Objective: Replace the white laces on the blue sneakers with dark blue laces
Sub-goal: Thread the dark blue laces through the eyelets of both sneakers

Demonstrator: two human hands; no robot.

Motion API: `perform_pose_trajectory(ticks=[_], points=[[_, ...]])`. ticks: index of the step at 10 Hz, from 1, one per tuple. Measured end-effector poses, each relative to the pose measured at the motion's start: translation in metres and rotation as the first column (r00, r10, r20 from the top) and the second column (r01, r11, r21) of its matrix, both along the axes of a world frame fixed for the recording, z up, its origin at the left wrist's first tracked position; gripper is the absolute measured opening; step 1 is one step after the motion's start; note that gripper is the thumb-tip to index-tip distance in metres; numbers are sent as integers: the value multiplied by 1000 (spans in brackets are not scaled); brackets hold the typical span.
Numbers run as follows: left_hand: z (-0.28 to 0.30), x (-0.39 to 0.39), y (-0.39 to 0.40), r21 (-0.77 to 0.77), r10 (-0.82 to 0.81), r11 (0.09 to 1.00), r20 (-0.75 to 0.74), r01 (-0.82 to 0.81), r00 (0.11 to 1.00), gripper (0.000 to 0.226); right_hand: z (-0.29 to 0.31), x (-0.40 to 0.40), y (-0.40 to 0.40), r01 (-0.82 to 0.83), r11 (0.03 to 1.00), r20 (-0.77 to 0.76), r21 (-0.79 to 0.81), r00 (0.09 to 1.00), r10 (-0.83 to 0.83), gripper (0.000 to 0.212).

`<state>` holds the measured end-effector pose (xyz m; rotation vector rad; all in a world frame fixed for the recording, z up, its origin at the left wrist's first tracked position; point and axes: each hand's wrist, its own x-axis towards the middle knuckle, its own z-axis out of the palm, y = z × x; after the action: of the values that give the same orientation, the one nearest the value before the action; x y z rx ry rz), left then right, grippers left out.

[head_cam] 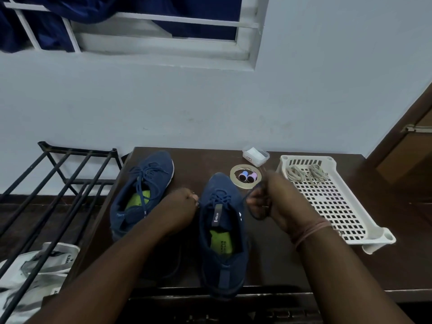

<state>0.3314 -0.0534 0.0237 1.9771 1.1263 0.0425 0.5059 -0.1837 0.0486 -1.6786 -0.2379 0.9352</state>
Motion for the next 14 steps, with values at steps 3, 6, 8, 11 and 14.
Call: perform_pose_trajectory(ticks=[3,6,8,11,14], points=[[-8,-2,3,-327,151,942,208,-77,966,54,-3,1,-15,-386,802,359,-456,744,563,46],[12,-6,2,289,-28,956,-82,50,996,31,24,-15,-16,-180,611,494,-771,437,752,23],[5,-12,6,413,6,909,-134,50,991,30,19,-8,-17,-5,652,478,-758,676,560,26],[20,-17,16,152,124,978,115,-141,986,36,23,-5,-20,-211,757,458,-619,686,566,24],[54,-16,7,46,153,966,697,-256,700,11,42,8,-19,-137,872,575,-470,702,421,41]])
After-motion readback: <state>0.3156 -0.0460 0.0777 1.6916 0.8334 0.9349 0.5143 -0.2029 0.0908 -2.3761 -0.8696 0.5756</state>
